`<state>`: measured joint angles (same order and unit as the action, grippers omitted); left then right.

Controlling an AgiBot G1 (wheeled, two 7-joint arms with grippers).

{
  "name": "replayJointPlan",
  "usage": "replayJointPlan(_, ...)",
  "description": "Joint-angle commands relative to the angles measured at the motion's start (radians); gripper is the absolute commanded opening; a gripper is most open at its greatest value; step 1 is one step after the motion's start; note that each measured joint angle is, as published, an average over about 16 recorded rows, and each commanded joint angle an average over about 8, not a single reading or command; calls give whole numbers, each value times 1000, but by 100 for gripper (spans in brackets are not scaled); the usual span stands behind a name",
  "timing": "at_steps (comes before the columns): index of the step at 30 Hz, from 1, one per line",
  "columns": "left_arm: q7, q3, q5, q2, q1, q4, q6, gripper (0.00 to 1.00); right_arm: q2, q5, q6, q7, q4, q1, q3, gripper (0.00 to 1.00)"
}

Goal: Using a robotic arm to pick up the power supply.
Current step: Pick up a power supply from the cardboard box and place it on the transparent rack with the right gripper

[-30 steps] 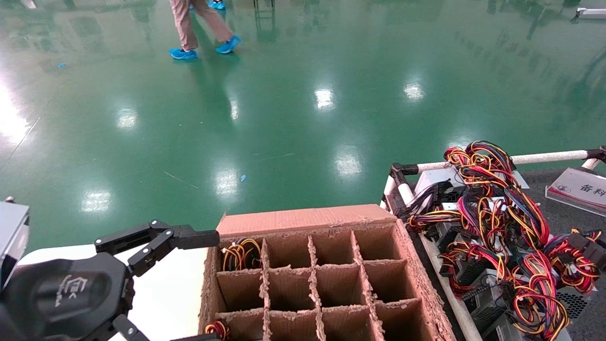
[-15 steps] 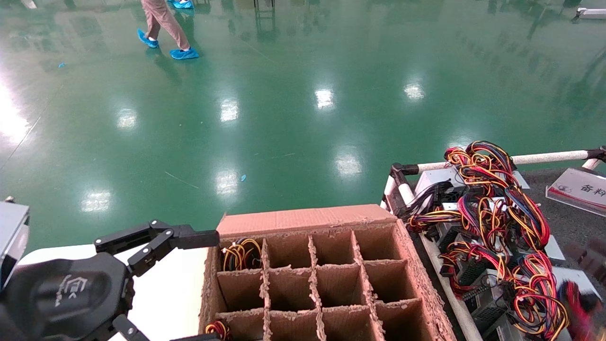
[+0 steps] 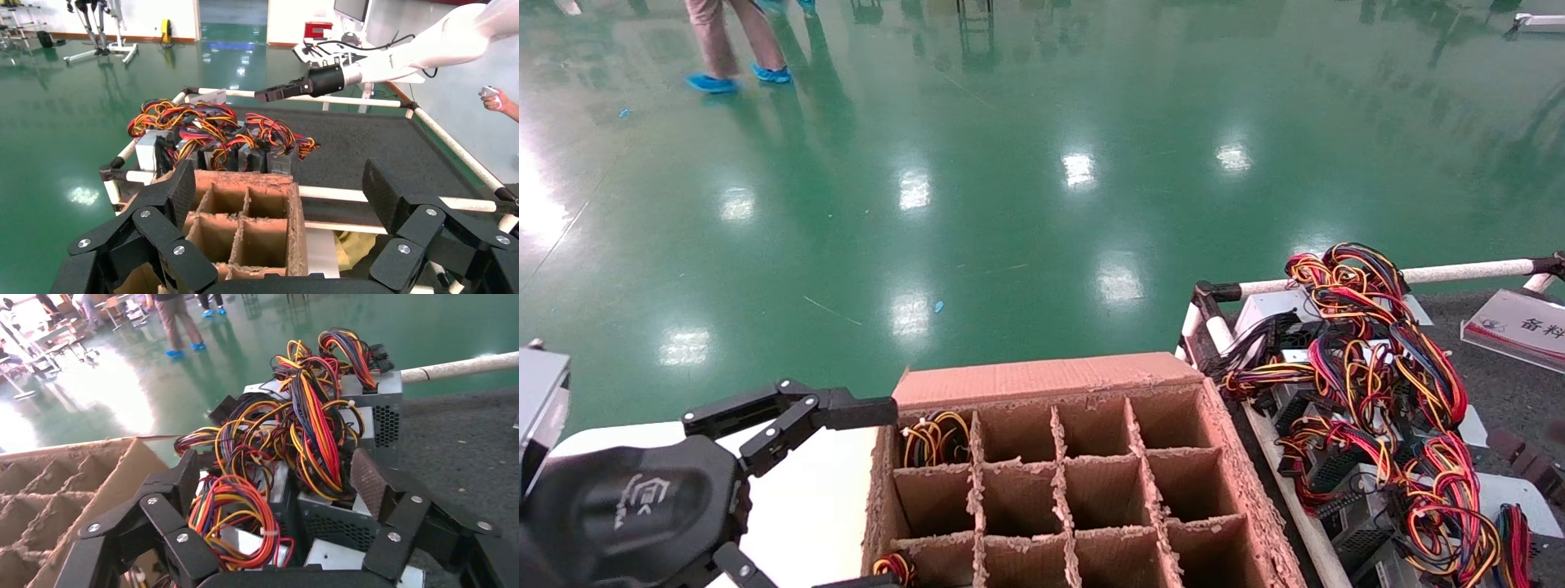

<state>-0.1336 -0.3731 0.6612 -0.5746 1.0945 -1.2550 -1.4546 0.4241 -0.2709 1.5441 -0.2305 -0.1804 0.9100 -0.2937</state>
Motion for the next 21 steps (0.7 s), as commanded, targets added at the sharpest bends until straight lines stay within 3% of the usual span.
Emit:
replayJointPlan(1, 0, 0, 0, 0, 0, 0, 0, 100, 22, -18, -9, 0, 5, 19, -13, 0)
replayJointPlan(11, 0, 0, 0, 0, 0, 0, 0, 100, 102, -102, -24, -7, 82, 77, -70, 0)
replayJointPlan(13, 0, 0, 0, 0, 0, 0, 0, 100, 111, -110, -23, -9, 99, 79, -76, 4)
replayJointPlan(14, 0, 0, 0, 0, 0, 0, 0, 100, 115, -114, -22, -10, 106, 80, -79, 9)
replayJointPlan(21, 0, 0, 0, 0, 0, 0, 0, 100, 129, -128, -19, -21, 138, 84, -89, 93)
